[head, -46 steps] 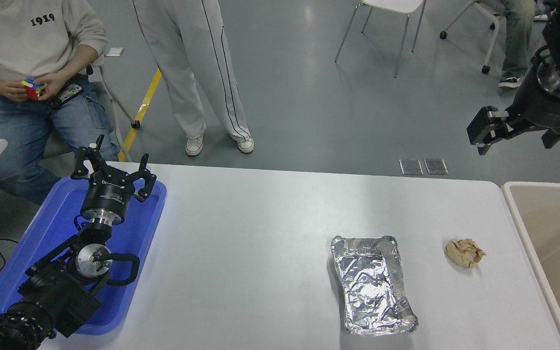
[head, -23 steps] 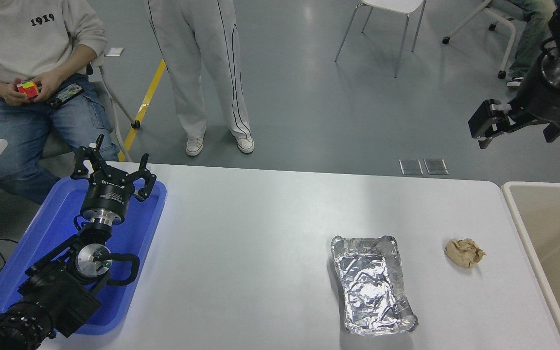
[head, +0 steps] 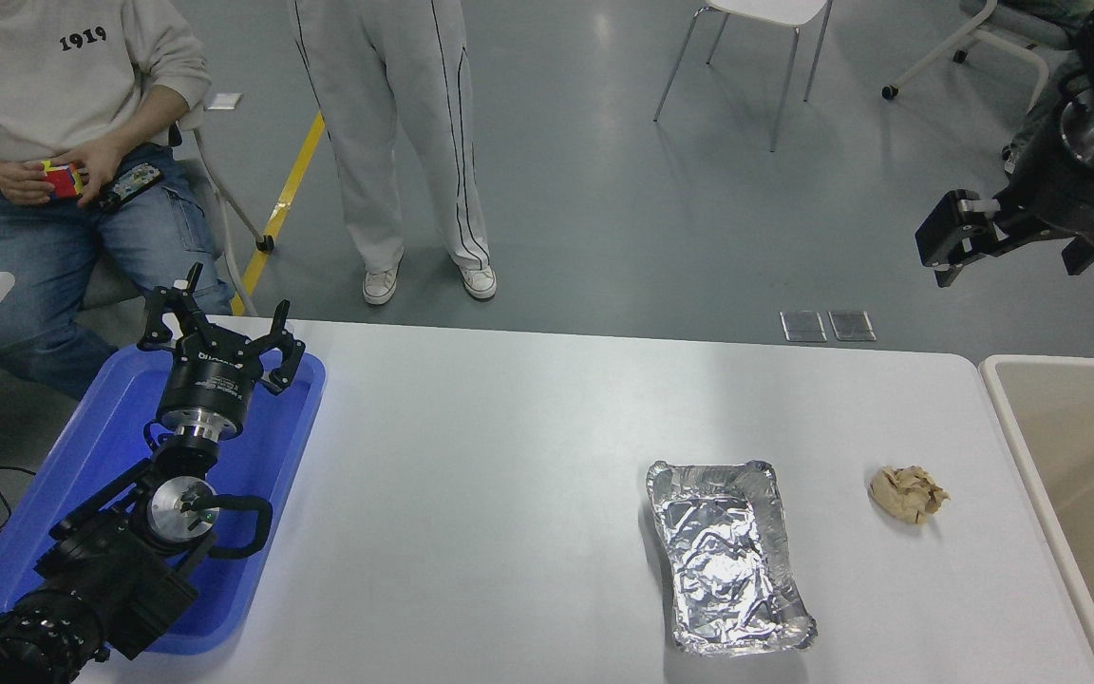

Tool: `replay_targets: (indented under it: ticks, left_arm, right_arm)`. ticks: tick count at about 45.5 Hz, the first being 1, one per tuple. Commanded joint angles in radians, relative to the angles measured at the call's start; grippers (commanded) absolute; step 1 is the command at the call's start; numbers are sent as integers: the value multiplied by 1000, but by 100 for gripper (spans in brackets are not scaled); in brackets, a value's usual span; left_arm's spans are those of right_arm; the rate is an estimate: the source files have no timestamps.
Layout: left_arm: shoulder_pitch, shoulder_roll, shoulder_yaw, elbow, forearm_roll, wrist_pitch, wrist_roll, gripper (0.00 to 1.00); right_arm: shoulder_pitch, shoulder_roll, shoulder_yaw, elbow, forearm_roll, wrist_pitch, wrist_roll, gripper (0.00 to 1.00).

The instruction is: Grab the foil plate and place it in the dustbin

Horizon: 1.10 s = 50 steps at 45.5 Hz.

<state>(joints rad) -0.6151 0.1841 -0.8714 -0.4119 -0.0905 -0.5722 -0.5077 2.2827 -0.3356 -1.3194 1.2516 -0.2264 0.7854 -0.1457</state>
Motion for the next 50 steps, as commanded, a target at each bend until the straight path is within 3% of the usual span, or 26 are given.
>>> replay_targets:
  ticks: [1, 20, 47, 50]
  left_arm:
    - [0, 0, 0, -1, 0, 0, 1, 100]
    - [0, 0, 0, -1, 0, 0, 0, 100]
    - [0, 0, 0, -1, 0, 0, 0, 100]
    - [0, 0, 0, -1, 0, 0, 0, 100]
  right_arm:
    - [-20, -2, 29, -1, 10, 0, 3, 100]
    - [-51, -2, 49, -5, 10, 0, 5, 100]
    - [-354, -49, 252, -5, -5, 0, 3, 99]
    - [-383, -49, 285, -3, -5, 0, 3, 94]
